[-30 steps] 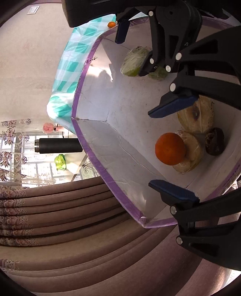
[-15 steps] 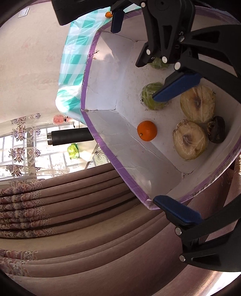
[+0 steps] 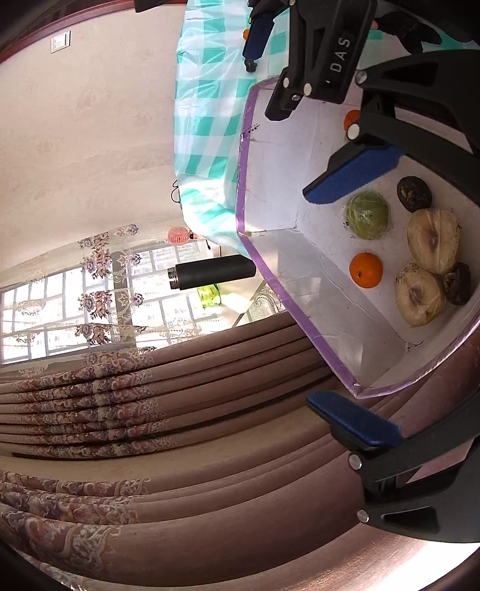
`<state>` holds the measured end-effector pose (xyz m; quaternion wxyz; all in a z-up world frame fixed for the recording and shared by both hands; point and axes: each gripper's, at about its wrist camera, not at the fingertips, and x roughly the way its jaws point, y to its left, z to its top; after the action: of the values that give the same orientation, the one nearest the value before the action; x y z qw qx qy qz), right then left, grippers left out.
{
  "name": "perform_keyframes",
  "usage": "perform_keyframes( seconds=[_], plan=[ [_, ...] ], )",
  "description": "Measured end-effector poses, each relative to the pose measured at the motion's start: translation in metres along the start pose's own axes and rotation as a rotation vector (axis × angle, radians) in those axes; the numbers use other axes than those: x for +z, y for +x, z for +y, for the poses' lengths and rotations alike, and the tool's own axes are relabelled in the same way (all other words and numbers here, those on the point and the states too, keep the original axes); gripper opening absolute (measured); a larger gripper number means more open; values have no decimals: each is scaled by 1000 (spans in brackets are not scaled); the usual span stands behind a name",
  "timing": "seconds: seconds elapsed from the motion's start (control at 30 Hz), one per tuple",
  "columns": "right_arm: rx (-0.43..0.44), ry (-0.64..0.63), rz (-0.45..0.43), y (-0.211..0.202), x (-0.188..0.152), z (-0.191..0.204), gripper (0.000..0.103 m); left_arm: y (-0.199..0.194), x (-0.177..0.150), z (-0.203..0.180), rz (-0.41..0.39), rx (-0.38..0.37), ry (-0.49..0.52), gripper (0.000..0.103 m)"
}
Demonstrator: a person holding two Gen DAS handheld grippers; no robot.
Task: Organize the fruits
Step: 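Withdraw both open tools from the box toward the date and small mandarin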
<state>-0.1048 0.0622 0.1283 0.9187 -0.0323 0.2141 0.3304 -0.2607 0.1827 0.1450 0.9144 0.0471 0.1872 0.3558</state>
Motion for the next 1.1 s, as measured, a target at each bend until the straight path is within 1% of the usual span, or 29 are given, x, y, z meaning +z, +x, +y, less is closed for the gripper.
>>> perform_keyframes(
  seconds=[0.07,0.17,0.27,0.37,0.43,0.53,0.57,0.63,0.67,0.73,0.77,0.83,0.9,1.03,1.1],
  plan=[
    [-27,60,-3,-4,0,-27,88,-13,6,-18,-49,-32,26,101],
    [-98,146,10,-6,-7,-72,88,-32,14,-56,-115,-107,99,101],
    [-172,251,32,-5,-20,-122,88,-48,14,-99,-156,-223,185,101],
    [-261,359,79,-4,-37,-170,88,-59,9,-140,-171,-351,247,101],
    [-323,417,106,-4,-48,-199,89,-63,5,-168,-161,-435,273,101],
    [-399,459,120,-7,-59,-233,89,-57,2,-206,-127,-552,291,101],
    [-422,466,125,-7,-62,-243,89,-52,1,-219,-100,-573,296,101],
    [-465,474,131,-9,-68,-260,89,-29,4,-244,-8,-616,277,101],
    [-488,486,140,-8,-71,-268,89,-16,5,-256,43,-625,258,101],
    [-507,543,146,-9,-77,-286,89,13,6,-278,139,-614,214,101],
    [-514,573,141,-10,-77,-293,89,28,6,-286,179,-606,189,101],
    [-535,582,140,-7,-75,-303,89,57,6,-301,244,-595,147,101],
    [-546,558,157,2,-71,-310,89,82,6,-314,275,-573,125,101],
    [-570,525,183,26,-64,-322,89,123,6,-333,339,-554,99,101],
    [-557,521,195,40,-58,-327,89,139,4,-340,374,-546,78,101]
  ],
)
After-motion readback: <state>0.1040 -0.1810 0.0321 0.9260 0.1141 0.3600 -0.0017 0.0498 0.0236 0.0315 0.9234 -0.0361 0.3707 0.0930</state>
